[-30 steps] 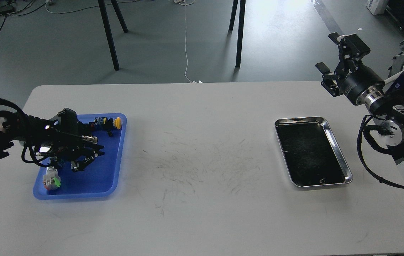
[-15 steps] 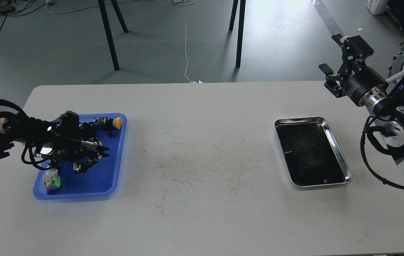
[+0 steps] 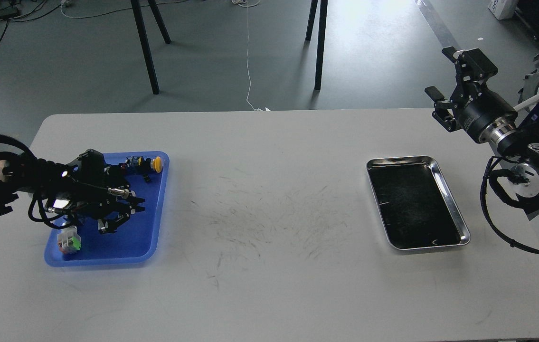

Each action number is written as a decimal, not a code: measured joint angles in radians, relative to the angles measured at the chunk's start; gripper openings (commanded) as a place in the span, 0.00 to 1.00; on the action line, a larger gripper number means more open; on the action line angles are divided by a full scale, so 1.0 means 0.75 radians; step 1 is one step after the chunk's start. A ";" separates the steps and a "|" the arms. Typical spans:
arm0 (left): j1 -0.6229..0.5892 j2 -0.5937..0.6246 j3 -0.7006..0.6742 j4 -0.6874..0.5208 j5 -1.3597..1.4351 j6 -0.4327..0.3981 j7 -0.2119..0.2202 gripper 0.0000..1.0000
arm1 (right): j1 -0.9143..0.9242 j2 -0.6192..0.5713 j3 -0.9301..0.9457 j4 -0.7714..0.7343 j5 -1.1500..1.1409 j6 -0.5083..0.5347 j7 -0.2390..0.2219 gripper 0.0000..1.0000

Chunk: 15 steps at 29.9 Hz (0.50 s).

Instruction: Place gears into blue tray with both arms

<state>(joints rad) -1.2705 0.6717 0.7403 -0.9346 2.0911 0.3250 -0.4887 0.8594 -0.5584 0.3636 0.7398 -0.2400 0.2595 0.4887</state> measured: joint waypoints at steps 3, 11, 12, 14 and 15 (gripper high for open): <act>-0.003 0.002 0.000 -0.005 0.024 0.009 0.000 0.50 | -0.004 -0.002 0.000 0.003 0.000 0.000 0.000 0.97; -0.003 -0.001 -0.023 -0.008 -0.022 0.001 0.000 0.69 | -0.013 -0.004 0.000 0.009 0.001 0.000 0.000 0.97; -0.002 -0.001 -0.024 -0.008 -0.028 0.001 0.000 0.47 | -0.013 -0.004 0.000 0.009 0.001 0.000 0.000 0.97; -0.001 0.002 -0.022 -0.009 -0.028 0.006 0.000 0.30 | -0.013 -0.004 0.000 0.009 0.001 0.000 0.000 0.97; -0.001 0.007 -0.018 -0.010 -0.024 0.010 0.000 0.22 | -0.013 -0.004 0.000 0.010 0.001 -0.001 0.000 0.97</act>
<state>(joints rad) -1.2709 0.6771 0.7267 -0.9420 2.0731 0.3328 -0.4887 0.8499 -0.5614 0.3636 0.7469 -0.2396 0.2588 0.4887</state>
